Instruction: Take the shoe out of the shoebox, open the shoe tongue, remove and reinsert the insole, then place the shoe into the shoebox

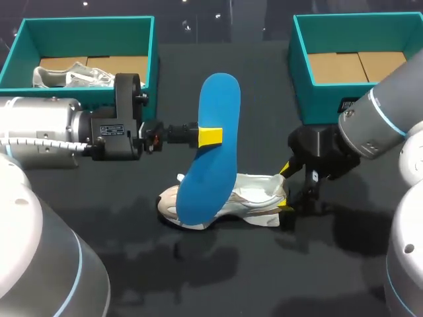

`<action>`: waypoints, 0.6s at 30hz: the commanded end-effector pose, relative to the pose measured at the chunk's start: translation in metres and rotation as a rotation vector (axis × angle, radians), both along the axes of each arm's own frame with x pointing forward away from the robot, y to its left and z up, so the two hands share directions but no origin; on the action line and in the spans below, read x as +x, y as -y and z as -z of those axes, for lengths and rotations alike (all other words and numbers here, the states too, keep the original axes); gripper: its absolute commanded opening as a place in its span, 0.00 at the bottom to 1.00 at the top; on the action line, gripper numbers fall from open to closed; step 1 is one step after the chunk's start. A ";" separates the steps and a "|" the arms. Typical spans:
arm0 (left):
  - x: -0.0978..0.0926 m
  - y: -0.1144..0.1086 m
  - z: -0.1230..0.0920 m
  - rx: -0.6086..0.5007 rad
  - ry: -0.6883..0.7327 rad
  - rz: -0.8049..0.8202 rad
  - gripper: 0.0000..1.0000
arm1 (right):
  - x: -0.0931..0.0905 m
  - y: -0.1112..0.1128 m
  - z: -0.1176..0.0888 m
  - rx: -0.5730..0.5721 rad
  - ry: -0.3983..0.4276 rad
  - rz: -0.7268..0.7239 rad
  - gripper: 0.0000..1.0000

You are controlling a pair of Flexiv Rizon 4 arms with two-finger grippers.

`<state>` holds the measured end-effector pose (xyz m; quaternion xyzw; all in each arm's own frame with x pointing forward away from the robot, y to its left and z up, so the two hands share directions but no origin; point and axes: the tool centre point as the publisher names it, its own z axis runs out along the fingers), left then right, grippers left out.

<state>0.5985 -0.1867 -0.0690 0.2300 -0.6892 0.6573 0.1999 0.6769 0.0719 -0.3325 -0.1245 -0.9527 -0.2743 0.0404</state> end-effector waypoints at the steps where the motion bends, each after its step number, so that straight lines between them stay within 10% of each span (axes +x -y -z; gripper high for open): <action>1: 0.000 0.002 0.001 -0.002 0.000 -0.001 0.00 | 0.006 -0.005 -0.005 -0.281 -0.066 -0.034 1.00; 18: 0.000 0.002 0.001 -0.002 0.000 -0.001 0.00 | 0.016 -0.010 -0.012 -0.389 -0.001 -0.060 1.00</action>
